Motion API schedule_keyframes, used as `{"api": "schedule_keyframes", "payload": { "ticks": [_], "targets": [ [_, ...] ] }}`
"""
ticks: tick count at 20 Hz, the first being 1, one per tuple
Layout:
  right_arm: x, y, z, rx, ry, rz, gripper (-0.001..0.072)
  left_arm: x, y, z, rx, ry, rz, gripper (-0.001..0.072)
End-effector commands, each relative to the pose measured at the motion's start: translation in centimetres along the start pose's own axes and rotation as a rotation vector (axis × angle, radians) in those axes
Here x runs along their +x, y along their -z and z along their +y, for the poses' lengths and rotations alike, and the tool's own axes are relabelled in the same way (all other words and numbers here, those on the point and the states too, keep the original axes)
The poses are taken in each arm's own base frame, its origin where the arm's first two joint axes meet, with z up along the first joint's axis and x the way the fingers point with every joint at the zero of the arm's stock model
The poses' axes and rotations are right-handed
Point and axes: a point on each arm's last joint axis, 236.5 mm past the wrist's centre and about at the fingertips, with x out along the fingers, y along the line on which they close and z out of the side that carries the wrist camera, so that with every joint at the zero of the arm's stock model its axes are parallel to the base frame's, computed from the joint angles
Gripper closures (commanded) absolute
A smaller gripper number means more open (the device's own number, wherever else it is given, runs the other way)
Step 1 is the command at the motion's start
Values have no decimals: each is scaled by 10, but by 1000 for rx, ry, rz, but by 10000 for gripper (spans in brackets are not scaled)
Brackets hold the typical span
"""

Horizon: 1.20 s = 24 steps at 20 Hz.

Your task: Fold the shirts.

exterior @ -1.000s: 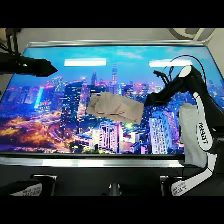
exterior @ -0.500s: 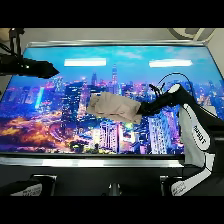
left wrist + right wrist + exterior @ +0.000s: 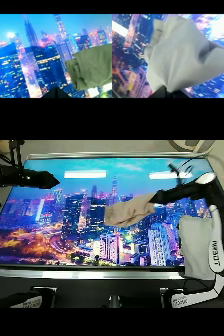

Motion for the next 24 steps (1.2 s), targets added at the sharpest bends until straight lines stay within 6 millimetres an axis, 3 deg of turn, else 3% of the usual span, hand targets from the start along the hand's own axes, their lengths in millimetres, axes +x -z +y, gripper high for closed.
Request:
{"api": "schedule_keyframes", "payload": {
  "ticks": [1, 5, 8, 12, 15, 18, 20, 24],
  "targets": [
    [-114, 6, -26, -2, 208, -27, 696, 0, -9, 1, 1, -7, -37, 683],
    [-199, 47, -64, 139, 323, -65, 696, 0, -9, 1, 1, -7, -37, 683],
    [-251, 68, -88, 240, 409, -158, 696, 0, -9, 1, 5, -7, -37, 683],
    [-295, 103, -87, 330, 465, -192, 696, 0, -9, 1, 21, -7, -38, 683],
    [-311, 122, -86, 399, 529, -186, 696, 0, -12, 2, 31, -10, -50, 683],
    [-304, 152, -101, 498, 585, -98, 695, 0, -13, 2, 32, -11, -55, 683],
    [-290, 191, -108, 587, 607, 5, 696, 0, -13, 2, 39, -11, -54, 683],
    [-269, 313, -103, 754, 697, 359, 695, 0, -13, 2, 47, -11, -54, 683]
  ]
}}
